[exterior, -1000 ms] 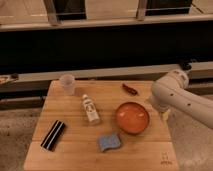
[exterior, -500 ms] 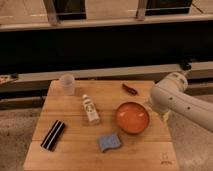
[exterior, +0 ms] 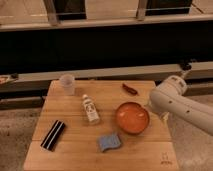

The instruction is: Pick up the ceramic bowl

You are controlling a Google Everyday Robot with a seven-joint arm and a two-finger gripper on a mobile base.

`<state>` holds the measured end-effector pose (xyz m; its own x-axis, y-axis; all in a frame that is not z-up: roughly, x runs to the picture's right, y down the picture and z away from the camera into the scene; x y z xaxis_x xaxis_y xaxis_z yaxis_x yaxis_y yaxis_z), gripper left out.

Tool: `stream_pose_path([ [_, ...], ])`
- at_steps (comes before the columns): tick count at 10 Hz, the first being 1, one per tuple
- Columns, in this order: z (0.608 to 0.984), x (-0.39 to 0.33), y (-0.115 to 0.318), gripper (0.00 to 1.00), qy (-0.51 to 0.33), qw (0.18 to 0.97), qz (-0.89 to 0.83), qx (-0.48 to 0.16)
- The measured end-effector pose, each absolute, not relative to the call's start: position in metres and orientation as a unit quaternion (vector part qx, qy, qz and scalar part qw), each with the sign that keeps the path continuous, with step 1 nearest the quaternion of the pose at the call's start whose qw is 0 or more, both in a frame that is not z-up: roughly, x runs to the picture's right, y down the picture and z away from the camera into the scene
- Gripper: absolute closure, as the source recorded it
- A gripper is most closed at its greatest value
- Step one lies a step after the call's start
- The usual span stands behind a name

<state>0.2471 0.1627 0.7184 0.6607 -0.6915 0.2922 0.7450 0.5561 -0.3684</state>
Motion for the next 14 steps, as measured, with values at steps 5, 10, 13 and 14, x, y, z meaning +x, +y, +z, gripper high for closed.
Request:
stream_pose_path([
  [5,0.727,0.239,0.171,0.2,-0.074,0.862,-0.447,-0.227],
  [10,0.739,0.232,0.179,0.2,-0.09,0.85,-0.47,-0.221],
  [13,0.752,0.225,0.189,0.2,-0.103,0.84,-0.487,-0.217],
  [14,0.753,0.225,0.191,0.2,-0.106,0.838,-0.488,-0.218],
])
